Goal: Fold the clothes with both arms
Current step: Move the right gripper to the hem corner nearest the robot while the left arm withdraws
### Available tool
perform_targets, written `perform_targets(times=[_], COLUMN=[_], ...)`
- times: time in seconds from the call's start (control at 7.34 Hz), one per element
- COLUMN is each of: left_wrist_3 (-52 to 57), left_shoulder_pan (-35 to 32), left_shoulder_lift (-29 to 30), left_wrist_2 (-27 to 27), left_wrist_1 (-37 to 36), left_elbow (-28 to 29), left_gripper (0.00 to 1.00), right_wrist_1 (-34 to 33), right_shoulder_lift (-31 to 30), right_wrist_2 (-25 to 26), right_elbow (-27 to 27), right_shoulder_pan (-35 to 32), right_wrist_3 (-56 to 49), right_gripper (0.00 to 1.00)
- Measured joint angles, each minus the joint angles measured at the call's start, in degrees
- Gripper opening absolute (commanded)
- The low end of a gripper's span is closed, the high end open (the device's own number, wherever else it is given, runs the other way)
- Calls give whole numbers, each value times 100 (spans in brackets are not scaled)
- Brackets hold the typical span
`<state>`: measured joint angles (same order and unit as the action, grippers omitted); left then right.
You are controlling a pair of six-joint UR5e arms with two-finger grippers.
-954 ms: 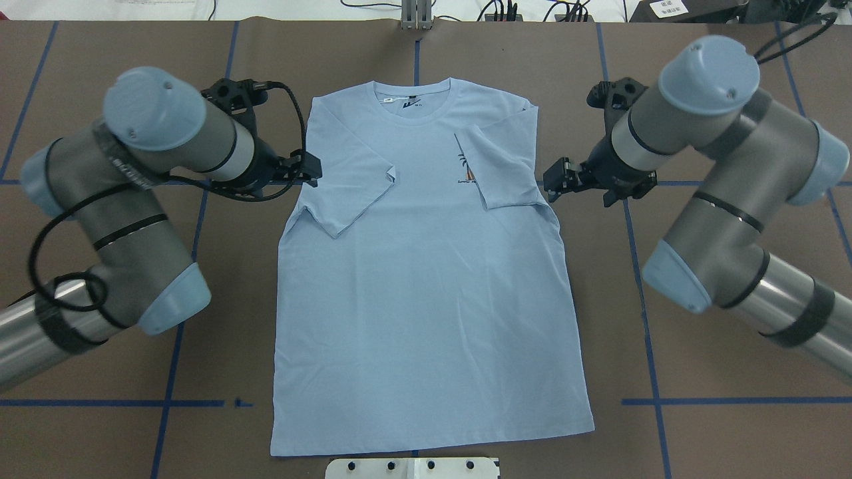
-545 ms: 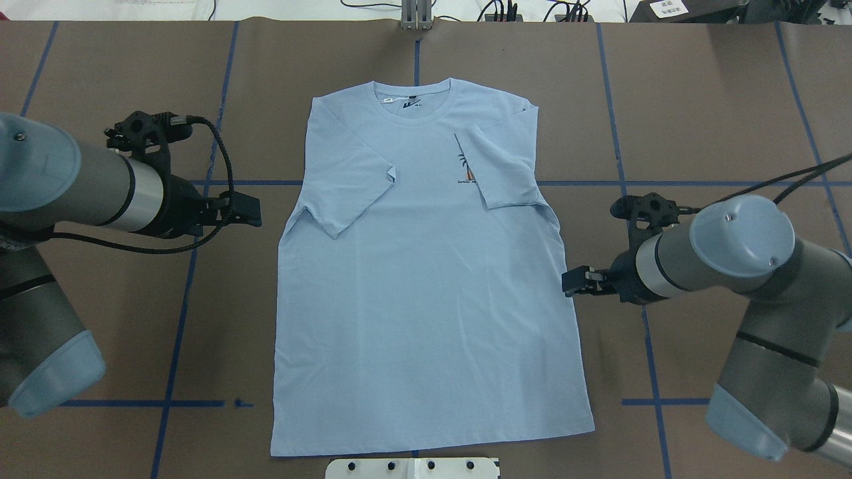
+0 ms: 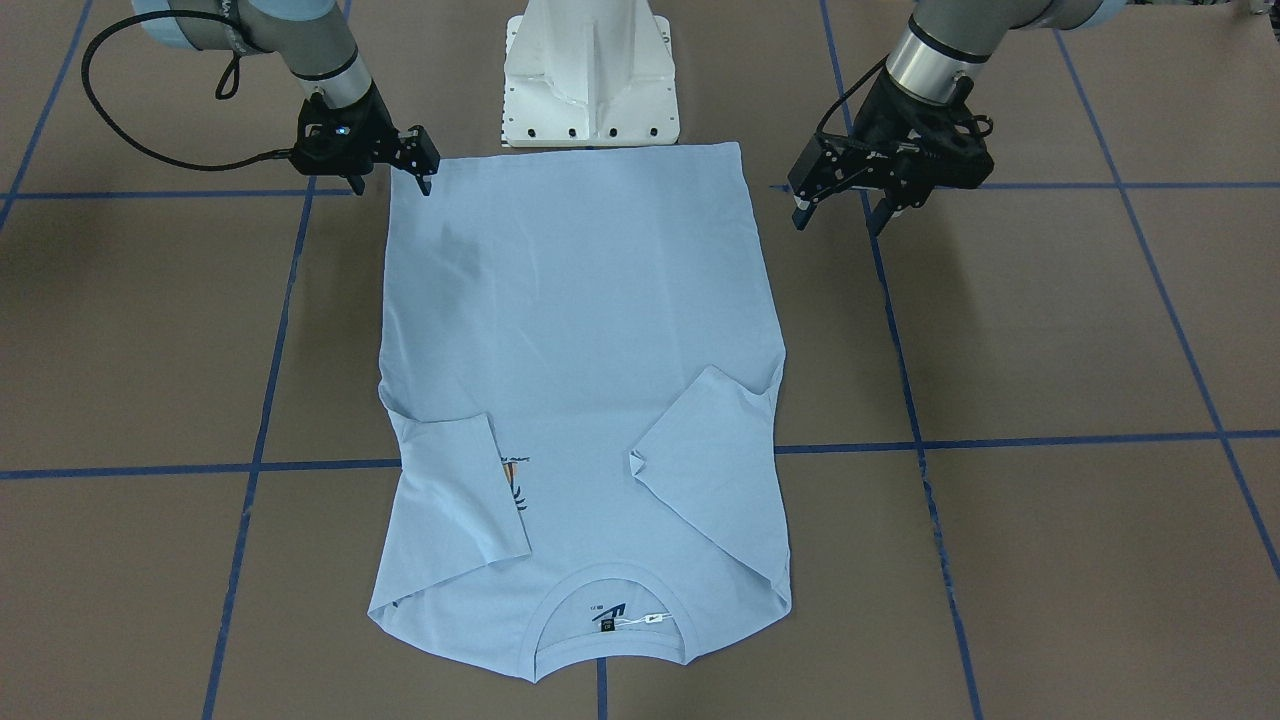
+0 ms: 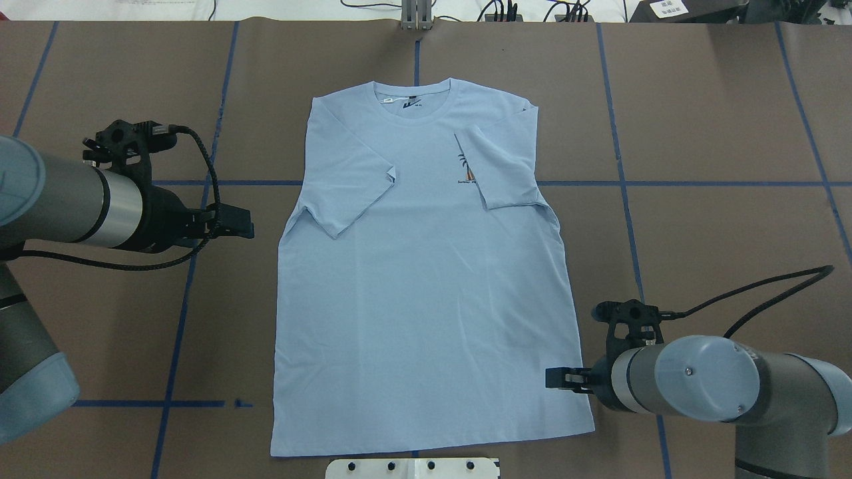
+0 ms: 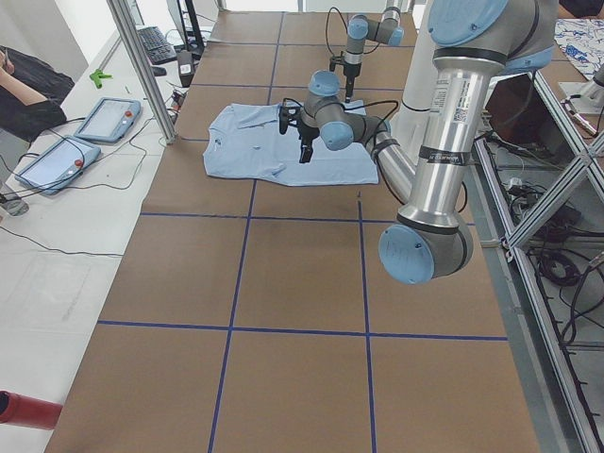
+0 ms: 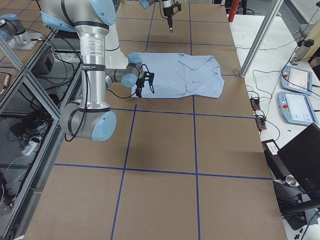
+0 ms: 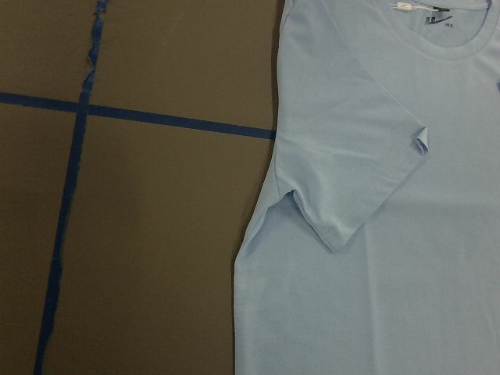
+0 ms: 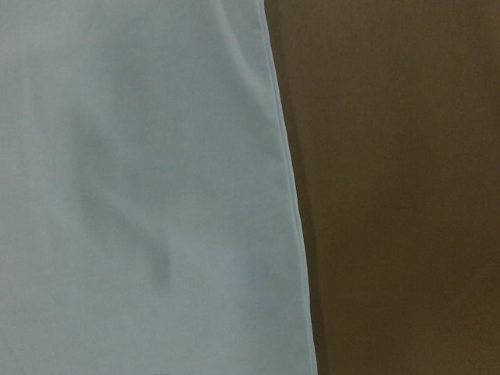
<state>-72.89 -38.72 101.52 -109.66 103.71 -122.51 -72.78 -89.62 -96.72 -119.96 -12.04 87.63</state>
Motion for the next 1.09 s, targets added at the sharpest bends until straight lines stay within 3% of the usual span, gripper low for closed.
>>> perform_targets(times=[0.14, 0.41, 0.82, 1.09], left_wrist_3=[1, 3, 13, 23], left_shoulder_pan=[1, -3, -4, -4], left_shoulder_lift=[4, 3, -9, -13], left_wrist_2=[-2, -8, -12, -14], left_wrist_1=[0, -16, -34, -35], left_elbow=[-12, -72, -141, -152], left_gripper=[100, 100, 100, 100], right_wrist_1=[-37, -66, -78, -79], right_shoulder_lift=[-37, -78, -82, -85], right_wrist_2=[48, 38, -45, -123], right_elbow=[11, 22, 25, 25], right_shoulder_pan=[164, 320, 389, 401], right_wrist_3=[70, 111, 161, 166], right_gripper=[97, 64, 31, 0])
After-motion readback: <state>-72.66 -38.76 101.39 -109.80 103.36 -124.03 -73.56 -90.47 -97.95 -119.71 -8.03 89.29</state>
